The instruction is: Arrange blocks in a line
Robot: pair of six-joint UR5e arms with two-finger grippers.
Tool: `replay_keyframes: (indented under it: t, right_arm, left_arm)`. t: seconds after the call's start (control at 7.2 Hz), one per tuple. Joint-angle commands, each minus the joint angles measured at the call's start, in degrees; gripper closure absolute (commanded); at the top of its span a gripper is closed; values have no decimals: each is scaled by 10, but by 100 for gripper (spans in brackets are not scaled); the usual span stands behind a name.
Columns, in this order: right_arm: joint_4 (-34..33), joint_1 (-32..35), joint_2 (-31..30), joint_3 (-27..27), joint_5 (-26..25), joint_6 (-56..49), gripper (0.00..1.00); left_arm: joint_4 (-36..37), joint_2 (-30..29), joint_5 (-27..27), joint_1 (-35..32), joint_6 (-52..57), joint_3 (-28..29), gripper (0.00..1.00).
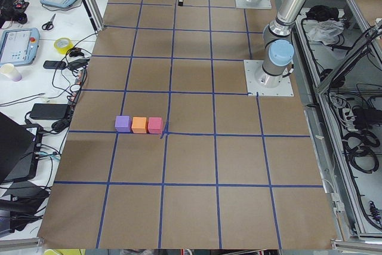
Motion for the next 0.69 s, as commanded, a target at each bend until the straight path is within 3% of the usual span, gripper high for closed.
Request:
replay_keyframes:
  t: [0.0,0.56]
  right_arm:
    - [1,0,-1,-5,1,19,0]
    - [14,-19,-6,-20,19,28,0]
  left_arm:
    - [-7,0,7,2,-3,0,0]
    - [-6,0,-23,8,-52,2,0]
